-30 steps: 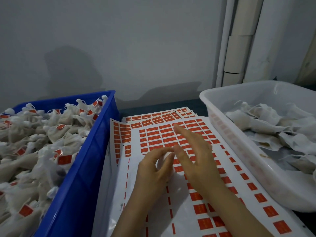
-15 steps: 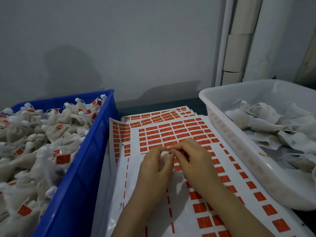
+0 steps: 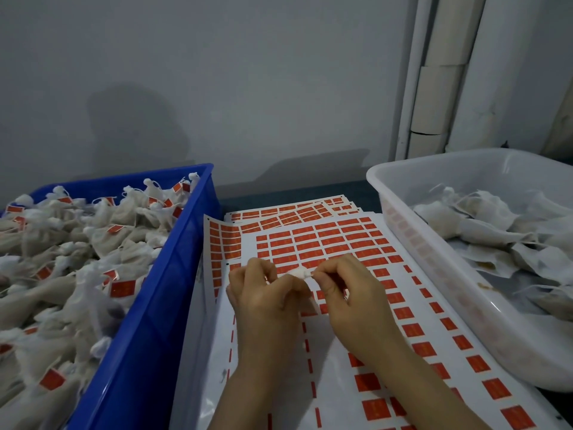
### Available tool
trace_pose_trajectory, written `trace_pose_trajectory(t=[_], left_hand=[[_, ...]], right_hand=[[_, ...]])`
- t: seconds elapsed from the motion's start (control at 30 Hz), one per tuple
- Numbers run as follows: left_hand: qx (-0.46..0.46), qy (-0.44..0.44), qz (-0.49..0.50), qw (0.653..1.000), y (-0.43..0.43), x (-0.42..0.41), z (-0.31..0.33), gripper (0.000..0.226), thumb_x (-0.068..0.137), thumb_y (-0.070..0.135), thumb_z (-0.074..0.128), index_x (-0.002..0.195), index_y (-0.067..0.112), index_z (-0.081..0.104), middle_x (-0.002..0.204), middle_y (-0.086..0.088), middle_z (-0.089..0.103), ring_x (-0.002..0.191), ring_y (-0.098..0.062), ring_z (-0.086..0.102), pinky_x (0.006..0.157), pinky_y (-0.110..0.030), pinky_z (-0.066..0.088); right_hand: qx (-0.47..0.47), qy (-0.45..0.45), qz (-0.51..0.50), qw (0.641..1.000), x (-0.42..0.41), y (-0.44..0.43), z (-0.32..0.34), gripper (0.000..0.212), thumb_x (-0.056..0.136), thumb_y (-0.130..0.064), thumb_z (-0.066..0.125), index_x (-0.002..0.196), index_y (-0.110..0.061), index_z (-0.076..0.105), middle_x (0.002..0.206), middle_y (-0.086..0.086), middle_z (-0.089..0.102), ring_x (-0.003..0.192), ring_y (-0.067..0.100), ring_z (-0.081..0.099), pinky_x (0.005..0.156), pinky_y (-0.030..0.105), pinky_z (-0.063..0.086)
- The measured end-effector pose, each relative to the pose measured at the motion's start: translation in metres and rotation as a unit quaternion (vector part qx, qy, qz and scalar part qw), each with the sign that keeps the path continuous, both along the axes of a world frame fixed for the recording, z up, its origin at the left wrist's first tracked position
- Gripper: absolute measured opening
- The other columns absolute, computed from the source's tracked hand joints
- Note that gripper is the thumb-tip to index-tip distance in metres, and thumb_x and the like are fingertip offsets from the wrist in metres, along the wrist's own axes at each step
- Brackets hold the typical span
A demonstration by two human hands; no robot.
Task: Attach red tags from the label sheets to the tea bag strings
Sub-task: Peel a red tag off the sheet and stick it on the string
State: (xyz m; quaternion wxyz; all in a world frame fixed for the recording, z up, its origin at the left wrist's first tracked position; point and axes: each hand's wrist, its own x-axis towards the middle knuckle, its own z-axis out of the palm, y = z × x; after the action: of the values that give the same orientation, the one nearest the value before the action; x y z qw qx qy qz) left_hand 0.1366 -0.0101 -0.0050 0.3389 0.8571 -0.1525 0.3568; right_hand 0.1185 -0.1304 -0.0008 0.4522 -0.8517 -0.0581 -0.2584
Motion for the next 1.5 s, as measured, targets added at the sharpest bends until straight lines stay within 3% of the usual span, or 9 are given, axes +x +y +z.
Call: trace_pose_trajectory(t=[0.13, 0.23, 0.3, 0.57, 0.77, 1.0, 1.13, 1.27, 1.5], left_hand=[[-0.1, 0.189, -0.05, 0.976, -0.003, -0.003, 0.002, 0.012, 0.088, 0.021, 0.061, 0.08, 0.025, 0.069, 0.078, 0.017, 0.065, 0.074, -0.004, 0.06, 0.075, -0.019, 0.054], [-0.35, 0.366, -0.081, 0.859, -0.006, 0.001, 0.009, 0.028, 0.095, 0.022, 0.049, 0.069, 0.023, 0.06, 0.057, 0.013, 0.058, 0.054, -0.005, 0.058, 0.051, -0.011, 0.044], [-0.397, 0.404, -0.071, 0.821, -0.005, 0.005, 0.014, 0.026, 0.093, 0.039, 0.049, 0.076, 0.024, 0.06, 0.064, 0.013, 0.058, 0.057, -0.008, 0.054, 0.054, -0.016, 0.041], [-0.322, 0.358, -0.042, 0.875, 0.003, 0.005, 0.007, 0.003, 0.084, 0.028, 0.067, 0.085, 0.027, 0.065, 0.081, 0.013, 0.069, 0.072, -0.003, 0.066, 0.045, -0.005, 0.041], [-0.226, 0.31, -0.033, 0.923, 0.007, 0.01, 0.003, 0.011, 0.088, 0.025, 0.064, 0.098, 0.025, 0.06, 0.105, 0.006, 0.062, 0.085, -0.008, 0.058, 0.062, -0.009, 0.04], [-0.074, 0.174, -0.059, 0.98, 0.008, 0.006, -0.003, 0.01, 0.089, 0.019, 0.061, 0.091, 0.027, 0.055, 0.092, 0.031, 0.047, 0.085, 0.005, 0.055, 0.07, 0.008, 0.035], [-0.076, 0.076, -0.035, 0.994, 0.009, 0.006, 0.0, 0.028, 0.08, 0.012, 0.071, 0.097, 0.029, 0.056, 0.102, 0.023, 0.051, 0.088, 0.005, 0.055, 0.068, 0.002, 0.039], [-0.172, 0.104, 0.038, 0.979, 0.009, 0.007, 0.003, 0.024, 0.077, 0.02, 0.074, 0.088, 0.028, 0.054, 0.092, 0.017, 0.054, 0.076, -0.001, 0.057, 0.054, -0.001, 0.039], [-0.275, 0.313, 0.008, 0.909, 0.005, 0.009, 0.001, 0.023, 0.09, 0.024, 0.06, 0.067, 0.024, 0.063, 0.068, 0.011, 0.063, 0.065, -0.012, 0.061, 0.049, -0.008, 0.038]], right_hand=[[0.001, 0.018, 0.027, 0.999, 0.002, 0.003, -0.002, 0.007, 0.084, -0.039, 0.047, 0.09, -0.038, 0.049, 0.087, -0.032, 0.047, 0.084, -0.009, 0.053, 0.075, -0.003, 0.038], [-0.023, 0.013, 0.044, 0.999, 0.003, 0.003, -0.003, 0.006, 0.085, -0.036, 0.05, 0.091, -0.037, 0.051, 0.087, -0.032, 0.046, 0.083, -0.008, 0.053, 0.075, -0.003, 0.037], [-0.04, 0.016, 0.064, 0.997, 0.003, 0.005, -0.004, 0.007, 0.087, -0.033, 0.052, 0.093, -0.034, 0.055, 0.087, -0.029, 0.048, 0.084, -0.005, 0.054, 0.075, 0.0, 0.04], [-0.091, 0.067, 0.105, 0.988, 0.004, 0.003, -0.009, 0.015, 0.091, -0.023, 0.055, 0.089, -0.037, 0.052, 0.085, -0.026, 0.047, 0.085, -0.004, 0.052, 0.074, 0.002, 0.04], [-0.119, 0.075, 0.084, 0.986, 0.007, -0.002, -0.011, 0.007, 0.091, -0.03, 0.054, 0.097, -0.031, 0.059, 0.089, -0.023, 0.045, 0.082, -0.007, 0.048, 0.071, 0.003, 0.038], [-0.171, 0.02, 0.038, 0.984, 0.007, -0.003, -0.013, 0.016, 0.088, -0.03, 0.059, 0.1, -0.023, 0.066, 0.112, -0.012, 0.052, 0.098, -0.004, 0.039, 0.084, 0.004, 0.029], [-0.142, -0.002, 0.061, 0.988, 0.007, -0.004, -0.008, 0.008, 0.084, -0.026, 0.064, 0.089, -0.022, 0.069, 0.105, -0.015, 0.061, 0.097, -0.007, 0.039, 0.088, 0.011, 0.029], [-0.12, 0.011, 0.063, 0.991, 0.006, -0.003, -0.008, 0.005, 0.084, -0.028, 0.063, 0.086, -0.025, 0.067, 0.088, -0.025, 0.052, 0.088, -0.006, 0.044, 0.088, 0.017, 0.035], [-0.158, -0.048, -0.005, 0.986, 0.007, -0.002, -0.007, 0.004, 0.075, -0.024, 0.067, 0.076, -0.019, 0.068, 0.082, -0.004, 0.067, 0.081, 0.015, 0.057, 0.079, 0.032, 0.044]])
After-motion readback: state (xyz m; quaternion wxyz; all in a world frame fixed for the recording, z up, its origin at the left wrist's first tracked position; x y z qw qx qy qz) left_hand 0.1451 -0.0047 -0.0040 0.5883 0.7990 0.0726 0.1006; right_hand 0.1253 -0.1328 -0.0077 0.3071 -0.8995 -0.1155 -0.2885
